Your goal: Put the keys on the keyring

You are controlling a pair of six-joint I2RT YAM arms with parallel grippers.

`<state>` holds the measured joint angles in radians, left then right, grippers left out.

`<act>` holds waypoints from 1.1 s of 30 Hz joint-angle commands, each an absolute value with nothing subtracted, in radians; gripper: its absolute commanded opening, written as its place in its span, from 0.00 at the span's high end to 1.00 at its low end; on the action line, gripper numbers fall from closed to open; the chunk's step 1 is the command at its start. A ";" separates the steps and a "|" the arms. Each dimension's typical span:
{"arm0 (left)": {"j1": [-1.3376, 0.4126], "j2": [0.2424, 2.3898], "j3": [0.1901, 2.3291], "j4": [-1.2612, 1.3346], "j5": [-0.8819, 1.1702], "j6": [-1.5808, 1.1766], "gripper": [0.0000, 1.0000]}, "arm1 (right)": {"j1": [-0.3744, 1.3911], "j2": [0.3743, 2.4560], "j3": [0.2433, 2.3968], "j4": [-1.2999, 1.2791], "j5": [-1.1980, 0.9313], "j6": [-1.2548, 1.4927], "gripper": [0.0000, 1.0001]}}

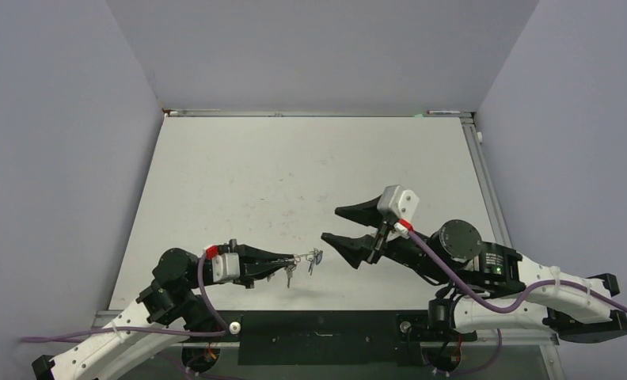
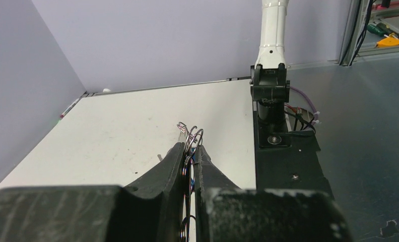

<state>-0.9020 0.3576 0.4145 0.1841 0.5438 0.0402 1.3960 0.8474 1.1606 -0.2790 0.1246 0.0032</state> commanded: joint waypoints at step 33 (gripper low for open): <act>-0.900 0.353 0.443 0.162 0.441 -0.037 1.00 | 0.823 1.258 0.842 -0.472 0.431 0.679 0.40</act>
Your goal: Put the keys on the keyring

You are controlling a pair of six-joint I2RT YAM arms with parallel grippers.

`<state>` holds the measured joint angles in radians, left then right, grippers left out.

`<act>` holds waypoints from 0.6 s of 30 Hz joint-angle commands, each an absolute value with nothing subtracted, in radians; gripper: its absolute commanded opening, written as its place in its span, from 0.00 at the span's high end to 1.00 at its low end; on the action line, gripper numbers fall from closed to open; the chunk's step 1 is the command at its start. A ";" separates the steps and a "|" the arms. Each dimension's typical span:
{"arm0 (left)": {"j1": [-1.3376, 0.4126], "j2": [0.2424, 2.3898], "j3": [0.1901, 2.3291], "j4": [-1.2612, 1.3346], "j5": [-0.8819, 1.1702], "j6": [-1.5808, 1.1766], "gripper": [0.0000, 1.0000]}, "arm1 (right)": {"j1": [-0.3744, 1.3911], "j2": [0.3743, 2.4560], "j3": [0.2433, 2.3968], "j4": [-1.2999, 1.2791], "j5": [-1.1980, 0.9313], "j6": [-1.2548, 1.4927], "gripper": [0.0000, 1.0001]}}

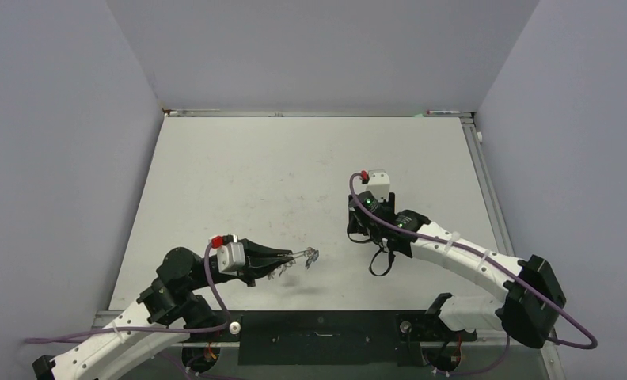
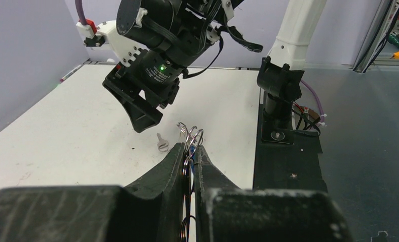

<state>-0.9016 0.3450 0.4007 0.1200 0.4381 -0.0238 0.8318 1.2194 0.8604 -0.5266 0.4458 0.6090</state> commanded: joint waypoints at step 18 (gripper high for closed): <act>-0.895 0.387 0.453 0.121 0.420 -0.021 1.00 | 0.821 1.411 0.790 -0.431 0.450 0.742 0.60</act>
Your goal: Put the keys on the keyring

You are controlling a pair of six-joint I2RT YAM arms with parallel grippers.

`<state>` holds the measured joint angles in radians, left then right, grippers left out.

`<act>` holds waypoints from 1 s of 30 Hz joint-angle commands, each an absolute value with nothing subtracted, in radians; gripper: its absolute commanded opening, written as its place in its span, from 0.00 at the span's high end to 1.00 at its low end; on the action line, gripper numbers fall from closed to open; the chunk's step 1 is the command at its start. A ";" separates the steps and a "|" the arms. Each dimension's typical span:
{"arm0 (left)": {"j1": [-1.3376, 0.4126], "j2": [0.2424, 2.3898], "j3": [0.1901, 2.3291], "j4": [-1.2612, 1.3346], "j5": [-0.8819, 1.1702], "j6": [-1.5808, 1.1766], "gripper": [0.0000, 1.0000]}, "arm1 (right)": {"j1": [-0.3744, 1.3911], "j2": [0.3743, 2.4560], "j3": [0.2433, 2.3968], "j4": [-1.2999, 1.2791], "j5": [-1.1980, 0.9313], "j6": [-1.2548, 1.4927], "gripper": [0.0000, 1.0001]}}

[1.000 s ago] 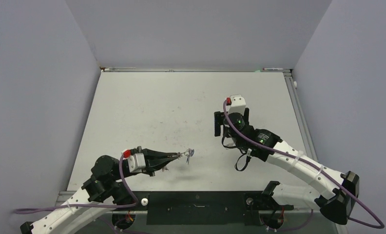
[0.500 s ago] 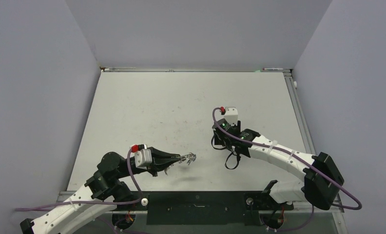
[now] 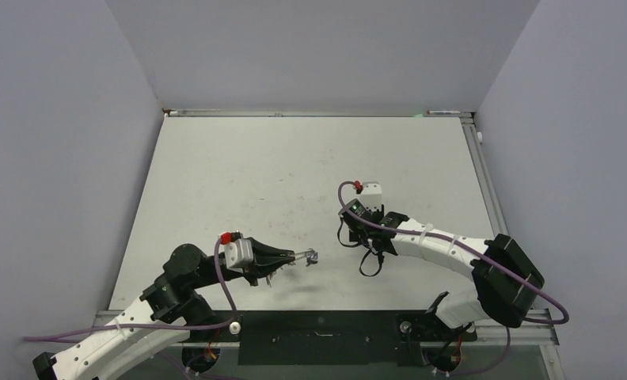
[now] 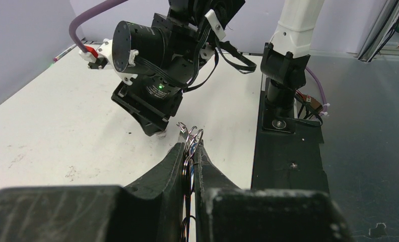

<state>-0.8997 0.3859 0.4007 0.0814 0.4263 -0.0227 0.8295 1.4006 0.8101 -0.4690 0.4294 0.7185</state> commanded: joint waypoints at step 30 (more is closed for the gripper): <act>-0.898 0.397 0.450 0.116 0.429 -0.024 1.00 | 0.783 1.504 0.706 -0.306 0.415 0.700 0.76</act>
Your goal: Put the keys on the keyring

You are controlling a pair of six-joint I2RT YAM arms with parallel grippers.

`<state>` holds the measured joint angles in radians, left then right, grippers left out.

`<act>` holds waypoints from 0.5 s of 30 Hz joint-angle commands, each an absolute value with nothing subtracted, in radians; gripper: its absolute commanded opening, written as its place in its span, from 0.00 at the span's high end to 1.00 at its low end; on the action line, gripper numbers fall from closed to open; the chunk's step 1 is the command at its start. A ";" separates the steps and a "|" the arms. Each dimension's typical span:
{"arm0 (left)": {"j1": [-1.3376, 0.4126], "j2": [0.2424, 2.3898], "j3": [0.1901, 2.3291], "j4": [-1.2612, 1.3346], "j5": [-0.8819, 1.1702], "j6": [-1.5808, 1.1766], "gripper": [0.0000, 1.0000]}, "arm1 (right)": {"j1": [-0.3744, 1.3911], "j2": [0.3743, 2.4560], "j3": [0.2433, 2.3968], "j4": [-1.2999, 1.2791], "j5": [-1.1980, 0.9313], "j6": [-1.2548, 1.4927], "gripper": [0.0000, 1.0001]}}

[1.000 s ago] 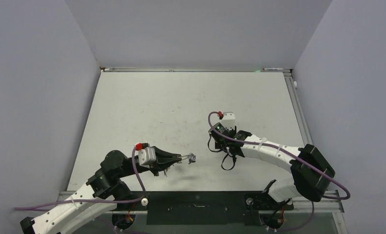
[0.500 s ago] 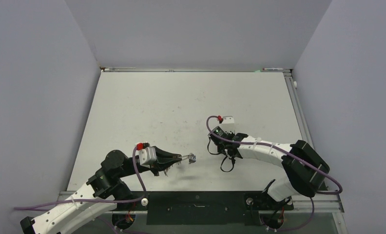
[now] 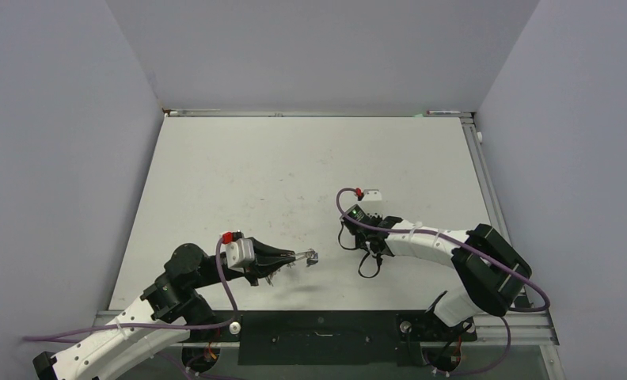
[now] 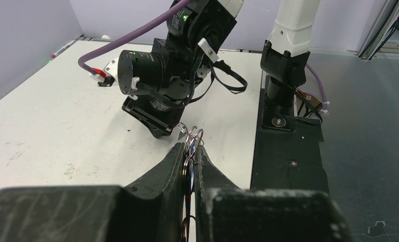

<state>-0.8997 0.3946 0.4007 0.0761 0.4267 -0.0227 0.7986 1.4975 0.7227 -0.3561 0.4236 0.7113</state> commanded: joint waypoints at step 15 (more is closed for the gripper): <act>-0.898 0.397 0.449 0.114 0.426 -0.024 1.00 | 0.769 1.505 0.680 -0.281 0.342 0.681 0.95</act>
